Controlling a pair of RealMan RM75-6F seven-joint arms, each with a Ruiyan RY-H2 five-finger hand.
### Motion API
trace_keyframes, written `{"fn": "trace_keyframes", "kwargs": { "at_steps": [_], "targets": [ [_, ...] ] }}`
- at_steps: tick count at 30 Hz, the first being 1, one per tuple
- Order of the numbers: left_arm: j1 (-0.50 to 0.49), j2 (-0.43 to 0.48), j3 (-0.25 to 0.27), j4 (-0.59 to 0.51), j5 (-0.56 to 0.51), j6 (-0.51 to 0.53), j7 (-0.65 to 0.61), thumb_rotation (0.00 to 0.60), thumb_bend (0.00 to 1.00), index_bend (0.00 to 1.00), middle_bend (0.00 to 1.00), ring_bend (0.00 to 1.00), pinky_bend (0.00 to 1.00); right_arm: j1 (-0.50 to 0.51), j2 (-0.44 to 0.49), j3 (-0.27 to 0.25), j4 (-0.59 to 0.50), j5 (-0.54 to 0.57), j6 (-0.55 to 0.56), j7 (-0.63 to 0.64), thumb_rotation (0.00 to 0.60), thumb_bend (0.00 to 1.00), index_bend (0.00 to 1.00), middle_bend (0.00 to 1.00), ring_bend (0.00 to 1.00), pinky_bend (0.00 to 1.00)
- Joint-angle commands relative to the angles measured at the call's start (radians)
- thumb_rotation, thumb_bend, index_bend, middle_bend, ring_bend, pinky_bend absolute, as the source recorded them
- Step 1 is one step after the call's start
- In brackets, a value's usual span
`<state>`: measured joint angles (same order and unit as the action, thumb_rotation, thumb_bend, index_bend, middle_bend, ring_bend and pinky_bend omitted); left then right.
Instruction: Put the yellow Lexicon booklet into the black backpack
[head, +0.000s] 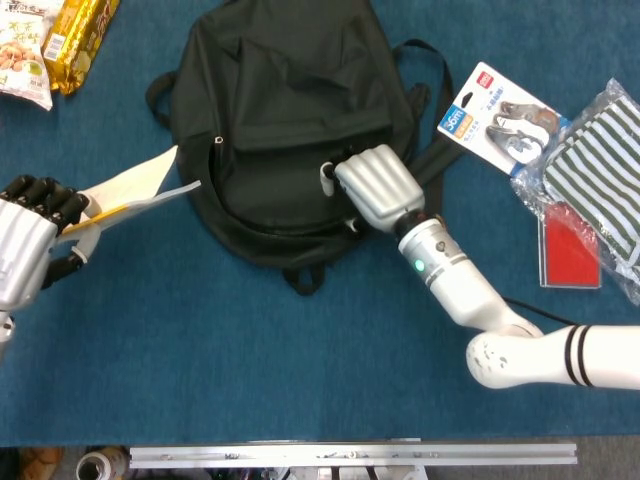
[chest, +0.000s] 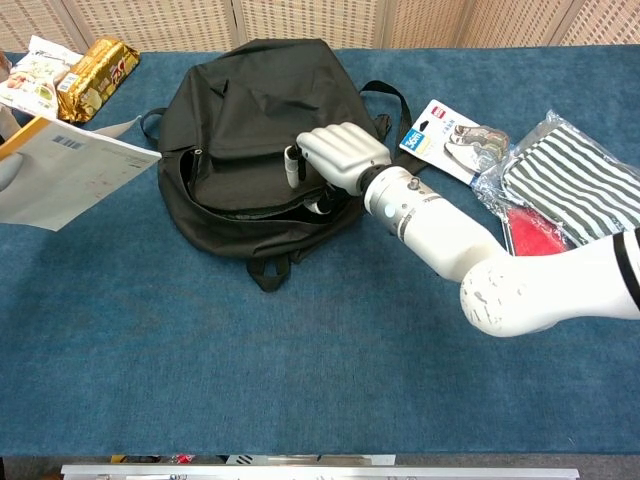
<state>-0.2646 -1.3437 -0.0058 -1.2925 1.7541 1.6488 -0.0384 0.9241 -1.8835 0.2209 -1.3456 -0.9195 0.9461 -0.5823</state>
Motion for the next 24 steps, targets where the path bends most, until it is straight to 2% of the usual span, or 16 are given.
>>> {"fn": "trace_keyframes", "kwargs": {
  "at_steps": [1, 5, 8, 14, 21, 24],
  "targets": [
    [0.0, 0.0, -0.002, 0.005, -0.003, -0.003, -0.006, 0.6, 0.39, 0.73, 0.63, 0.5, 0.5, 0.006, -0.025, 0.024, 0.042, -0.018, 0.019, 0.027, 0.6, 0.52, 0.65, 0.57, 0.45, 0.57],
    [-0.006, 0.001, -0.007, 0.017, -0.002, -0.002, -0.026, 0.6, 0.39, 0.73, 0.63, 0.5, 0.5, 0.013, -0.036, 0.071, 0.06, -0.007, 0.021, 0.067, 0.6, 0.63, 0.76, 0.65, 0.57, 0.77],
    [-0.012, 0.002, -0.012, 0.029, 0.005, 0.005, -0.045, 0.6, 0.39, 0.73, 0.63, 0.5, 0.5, 0.022, -0.037, 0.108, 0.053, 0.007, 0.03, 0.076, 0.6, 0.68, 0.79, 0.67, 0.62, 0.84],
    [-0.032, 0.008, -0.019, 0.049, 0.047, 0.044, -0.09, 0.6, 0.39, 0.73, 0.63, 0.5, 0.5, 0.045, -0.043, 0.175, 0.037, 0.058, 0.065, 0.049, 0.6, 0.72, 0.81, 0.69, 0.67, 0.9],
    [-0.062, 0.018, -0.014, 0.047, 0.111, 0.075, -0.119, 0.6, 0.39, 0.73, 0.63, 0.5, 0.5, 0.076, -0.072, 0.273, 0.023, 0.14, 0.111, 0.06, 0.6, 0.75, 0.82, 0.69, 0.69, 0.92],
    [-0.081, 0.015, -0.014, 0.039, 0.133, 0.072, -0.116, 0.6, 0.39, 0.73, 0.63, 0.5, 0.49, 0.091, -0.089, 0.297, 0.024, 0.146, 0.127, 0.074, 0.6, 0.75, 0.82, 0.69, 0.69, 0.92]
  ]
}}
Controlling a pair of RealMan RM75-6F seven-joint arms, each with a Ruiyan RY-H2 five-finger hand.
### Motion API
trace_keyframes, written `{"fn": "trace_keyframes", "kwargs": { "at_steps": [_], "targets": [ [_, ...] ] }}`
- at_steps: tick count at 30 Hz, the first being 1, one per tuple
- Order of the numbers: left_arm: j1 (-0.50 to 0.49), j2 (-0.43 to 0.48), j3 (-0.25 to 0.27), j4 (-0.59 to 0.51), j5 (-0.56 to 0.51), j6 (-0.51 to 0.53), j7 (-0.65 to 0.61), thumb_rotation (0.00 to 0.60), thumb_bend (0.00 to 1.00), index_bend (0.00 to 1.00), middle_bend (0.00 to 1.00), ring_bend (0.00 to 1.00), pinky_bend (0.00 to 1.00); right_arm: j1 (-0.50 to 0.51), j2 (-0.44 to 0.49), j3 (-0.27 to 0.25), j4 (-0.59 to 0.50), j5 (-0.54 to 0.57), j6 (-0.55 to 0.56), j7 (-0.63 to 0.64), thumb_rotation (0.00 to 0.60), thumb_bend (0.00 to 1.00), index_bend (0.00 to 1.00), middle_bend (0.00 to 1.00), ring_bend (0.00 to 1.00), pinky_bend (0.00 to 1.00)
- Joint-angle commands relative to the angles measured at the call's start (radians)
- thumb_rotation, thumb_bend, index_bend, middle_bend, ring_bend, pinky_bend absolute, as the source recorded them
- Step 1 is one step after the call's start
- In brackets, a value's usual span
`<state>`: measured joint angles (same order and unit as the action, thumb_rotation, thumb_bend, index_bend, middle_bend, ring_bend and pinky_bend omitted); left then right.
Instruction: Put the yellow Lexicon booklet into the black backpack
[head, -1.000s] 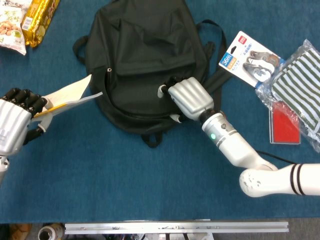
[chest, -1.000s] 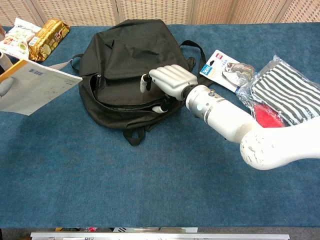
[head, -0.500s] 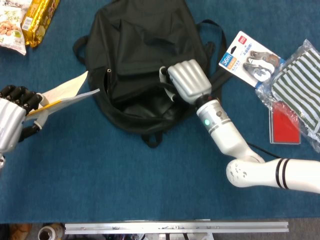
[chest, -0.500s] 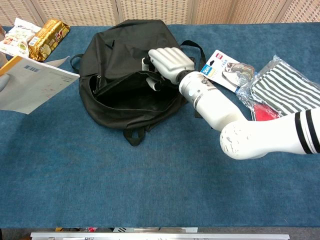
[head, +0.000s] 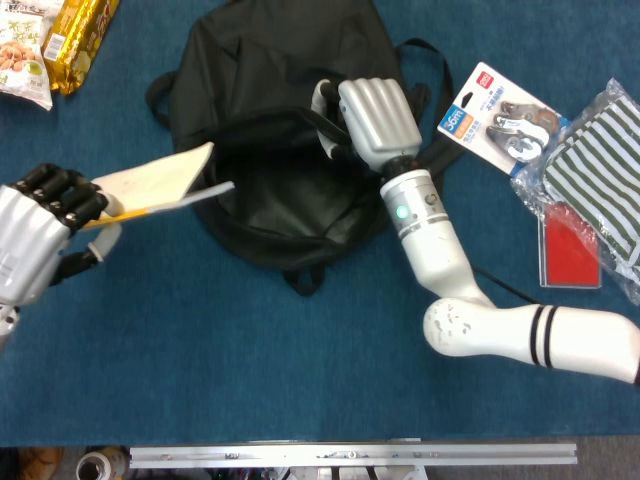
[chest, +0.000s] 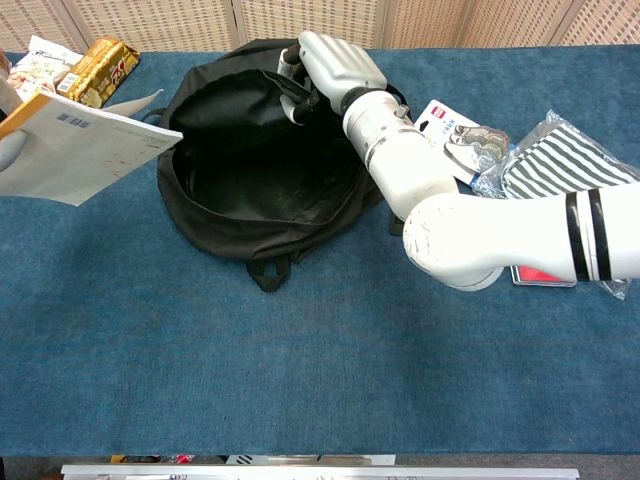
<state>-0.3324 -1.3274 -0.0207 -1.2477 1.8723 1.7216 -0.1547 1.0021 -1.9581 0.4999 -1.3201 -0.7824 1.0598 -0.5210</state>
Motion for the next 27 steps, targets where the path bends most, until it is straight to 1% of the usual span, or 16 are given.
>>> {"fn": "trace_keyframes", "kwargs": {
  "at_steps": [1, 8, 12, 16, 19, 27],
  "targets": [
    [-0.023, -0.004, 0.0, -0.008, 0.024, -0.003, -0.001, 0.6, 0.39, 0.73, 0.63, 0.5, 0.49, 0.02, -0.021, 0.028, -0.005, 0.014, 0.017, 0.02, 0.6, 0.75, 0.82, 0.69, 0.69, 0.92],
    [-0.082, -0.037, -0.027, 0.007, 0.046, -0.005, -0.031, 0.6, 0.39, 0.73, 0.63, 0.5, 0.49, 0.058, -0.061, 0.089, -0.014, 0.061, 0.033, 0.053, 0.6, 0.75, 0.82, 0.7, 0.69, 0.92],
    [-0.108, -0.042, -0.038, 0.001, 0.06, 0.001, -0.038, 0.6, 0.39, 0.73, 0.63, 0.5, 0.49, 0.078, -0.081, 0.127, -0.002, 0.076, 0.046, 0.085, 0.6, 0.75, 0.82, 0.7, 0.69, 0.92],
    [-0.135, -0.047, -0.043, -0.015, 0.077, -0.003, -0.028, 0.6, 0.39, 0.73, 0.63, 0.5, 0.48, 0.096, -0.092, 0.167, 0.004, 0.119, 0.046, 0.107, 0.6, 0.75, 0.82, 0.7, 0.7, 0.92],
    [-0.152, -0.054, -0.046, -0.021, 0.087, -0.004, -0.025, 0.6, 0.39, 0.73, 0.63, 0.5, 0.48, 0.107, -0.101, 0.183, 0.013, 0.123, 0.059, 0.125, 0.6, 0.75, 0.82, 0.7, 0.7, 0.92],
    [-0.193, -0.092, -0.051, -0.021, 0.101, -0.02, -0.005, 0.6, 0.39, 0.73, 0.64, 0.5, 0.48, 0.125, -0.116, 0.201, 0.038, 0.113, 0.078, 0.175, 0.6, 0.75, 0.82, 0.7, 0.7, 0.92]
  ]
}}
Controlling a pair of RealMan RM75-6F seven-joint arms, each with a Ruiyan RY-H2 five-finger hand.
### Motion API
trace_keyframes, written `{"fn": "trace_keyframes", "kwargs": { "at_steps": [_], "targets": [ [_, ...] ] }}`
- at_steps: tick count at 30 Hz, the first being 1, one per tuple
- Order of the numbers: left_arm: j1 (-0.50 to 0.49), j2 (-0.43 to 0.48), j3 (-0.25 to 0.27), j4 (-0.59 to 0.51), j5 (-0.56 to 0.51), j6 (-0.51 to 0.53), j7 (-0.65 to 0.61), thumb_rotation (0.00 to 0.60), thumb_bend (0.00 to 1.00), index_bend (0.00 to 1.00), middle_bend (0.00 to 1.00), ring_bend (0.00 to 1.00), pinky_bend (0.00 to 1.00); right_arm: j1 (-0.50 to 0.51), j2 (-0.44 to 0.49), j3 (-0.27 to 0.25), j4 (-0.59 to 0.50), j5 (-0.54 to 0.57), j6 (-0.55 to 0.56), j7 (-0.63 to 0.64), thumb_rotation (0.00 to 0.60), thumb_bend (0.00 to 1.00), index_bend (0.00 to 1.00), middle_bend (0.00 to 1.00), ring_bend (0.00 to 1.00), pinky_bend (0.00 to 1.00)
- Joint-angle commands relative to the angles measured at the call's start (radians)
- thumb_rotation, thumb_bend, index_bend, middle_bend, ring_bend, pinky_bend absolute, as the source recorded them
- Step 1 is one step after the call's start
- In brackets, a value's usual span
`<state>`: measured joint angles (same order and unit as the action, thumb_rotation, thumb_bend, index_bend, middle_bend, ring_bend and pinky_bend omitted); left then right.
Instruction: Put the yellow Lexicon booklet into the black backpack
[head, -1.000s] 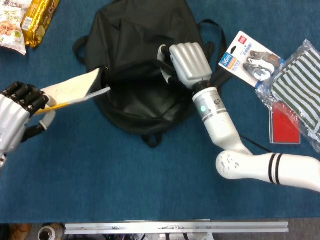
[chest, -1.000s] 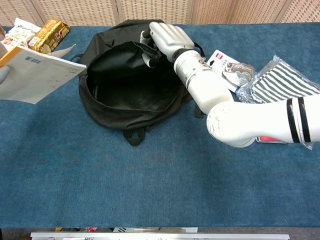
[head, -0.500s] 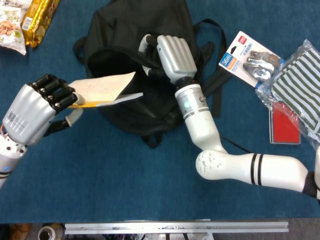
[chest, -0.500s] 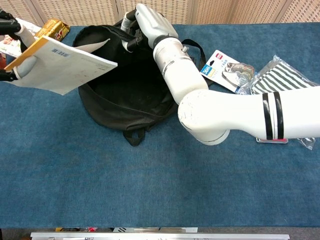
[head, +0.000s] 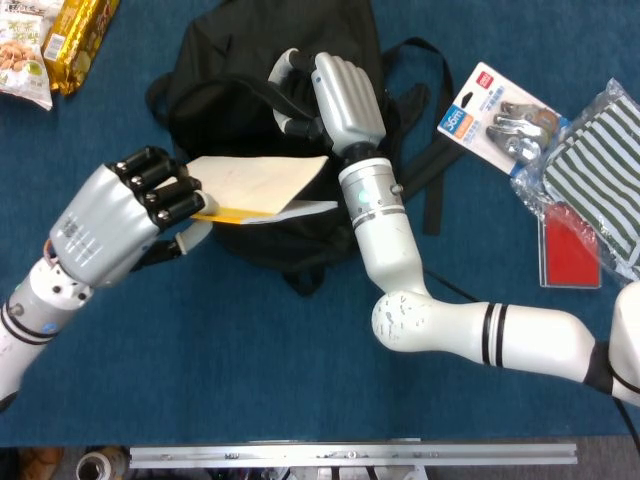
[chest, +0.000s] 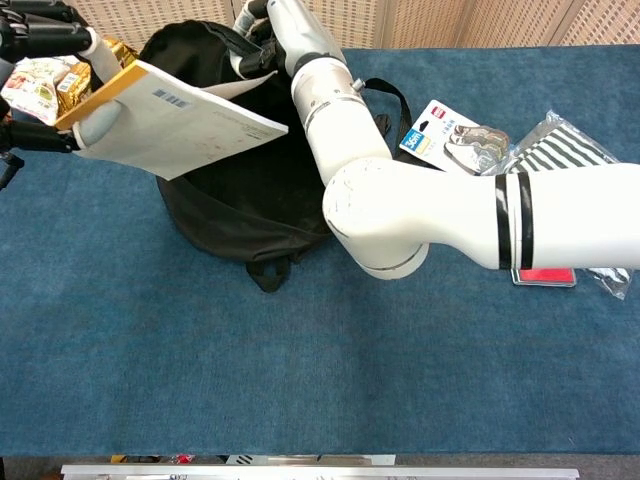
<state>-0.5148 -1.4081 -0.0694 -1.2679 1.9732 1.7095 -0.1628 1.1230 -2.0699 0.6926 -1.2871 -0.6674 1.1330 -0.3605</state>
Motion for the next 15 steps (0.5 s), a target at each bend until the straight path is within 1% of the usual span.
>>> {"fn": "trace_keyframes", "kwargs": {
  "at_steps": [1, 8, 15],
  "targets": [
    [-0.015, -0.018, -0.003, 0.0, -0.001, -0.013, 0.005, 0.6, 0.39, 0.73, 0.64, 0.5, 0.48, 0.006, -0.004, 0.011, 0.007, -0.002, 0.006, 0.019, 0.6, 0.75, 0.82, 0.7, 0.7, 0.92],
    [-0.052, -0.073, -0.01, 0.032, -0.007, -0.043, 0.032, 0.6, 0.39, 0.73, 0.64, 0.5, 0.48, 0.006, 0.008, 0.022, 0.014, 0.001, 0.011, 0.042, 0.6, 0.75, 0.82, 0.7, 0.7, 0.92],
    [-0.074, -0.133, -0.012, 0.092, -0.033, -0.064, 0.035, 0.6, 0.39, 0.73, 0.64, 0.5, 0.48, -0.001, 0.025, 0.023, -0.005, 0.006, 0.006, 0.064, 0.6, 0.75, 0.82, 0.7, 0.7, 0.92]
  ]
}}
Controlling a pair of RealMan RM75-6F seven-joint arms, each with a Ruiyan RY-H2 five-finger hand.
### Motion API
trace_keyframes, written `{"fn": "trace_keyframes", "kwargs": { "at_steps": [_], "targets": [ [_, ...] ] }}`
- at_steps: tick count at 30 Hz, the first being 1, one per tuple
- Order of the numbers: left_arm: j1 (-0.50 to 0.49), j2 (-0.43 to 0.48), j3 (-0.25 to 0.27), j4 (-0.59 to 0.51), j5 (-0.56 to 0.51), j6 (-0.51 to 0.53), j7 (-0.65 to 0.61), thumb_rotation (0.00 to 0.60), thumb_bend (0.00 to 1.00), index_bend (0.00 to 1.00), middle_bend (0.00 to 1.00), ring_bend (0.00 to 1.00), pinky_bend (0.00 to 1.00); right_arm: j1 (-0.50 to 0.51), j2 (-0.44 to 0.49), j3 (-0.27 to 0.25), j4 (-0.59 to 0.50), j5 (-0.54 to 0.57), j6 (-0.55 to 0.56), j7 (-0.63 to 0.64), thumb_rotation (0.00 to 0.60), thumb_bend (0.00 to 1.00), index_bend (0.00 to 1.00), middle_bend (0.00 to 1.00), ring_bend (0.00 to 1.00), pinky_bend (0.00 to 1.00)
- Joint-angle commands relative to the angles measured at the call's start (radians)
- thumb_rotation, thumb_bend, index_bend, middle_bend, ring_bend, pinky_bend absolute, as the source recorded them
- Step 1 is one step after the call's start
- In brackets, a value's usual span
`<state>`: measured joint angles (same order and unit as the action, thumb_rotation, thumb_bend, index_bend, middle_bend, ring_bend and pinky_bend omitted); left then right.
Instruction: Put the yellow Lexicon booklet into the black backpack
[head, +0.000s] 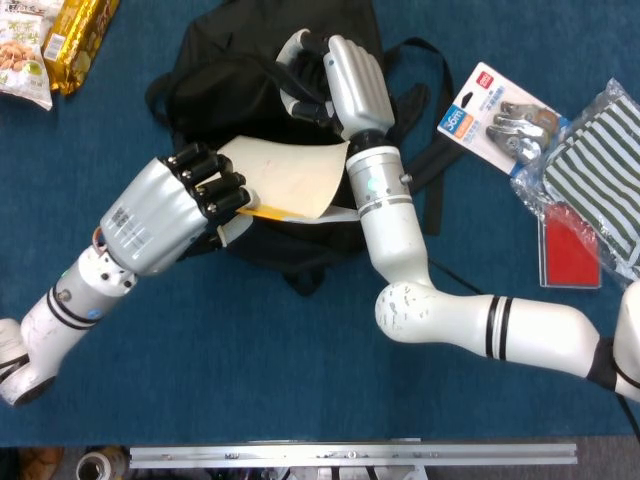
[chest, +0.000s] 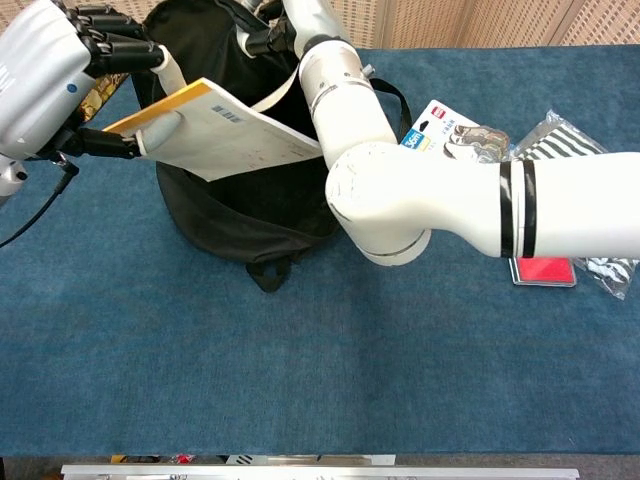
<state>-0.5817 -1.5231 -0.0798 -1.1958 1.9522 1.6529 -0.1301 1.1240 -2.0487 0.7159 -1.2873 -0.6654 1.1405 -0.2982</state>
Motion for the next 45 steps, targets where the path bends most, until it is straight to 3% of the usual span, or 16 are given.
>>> {"fn": "trace_keyframes", "kwargs": {
  "at_steps": [1, 29, 45],
  "targets": [
    [-0.01, -0.03, -0.003, 0.032, -0.02, -0.011, 0.0, 0.6, 0.39, 0.73, 0.64, 0.5, 0.48, -0.002, 0.007, -0.002, -0.008, 0.006, -0.002, 0.001, 0.6, 0.75, 0.82, 0.7, 0.7, 0.92],
    [-0.025, -0.179, 0.028, 0.203, -0.065, -0.004, 0.093, 0.6, 0.39, 0.73, 0.65, 0.5, 0.47, 0.01, 0.027, 0.008, -0.039, 0.057, 0.012, 0.024, 0.6, 0.74, 0.82, 0.7, 0.7, 0.92],
    [-0.005, -0.235, 0.033, 0.155, -0.112, -0.042, 0.238, 0.6, 0.39, 0.73, 0.65, 0.5, 0.47, 0.014, 0.035, 0.017, -0.066, 0.088, 0.024, 0.033, 0.6, 0.74, 0.82, 0.7, 0.7, 0.92]
  ]
}}
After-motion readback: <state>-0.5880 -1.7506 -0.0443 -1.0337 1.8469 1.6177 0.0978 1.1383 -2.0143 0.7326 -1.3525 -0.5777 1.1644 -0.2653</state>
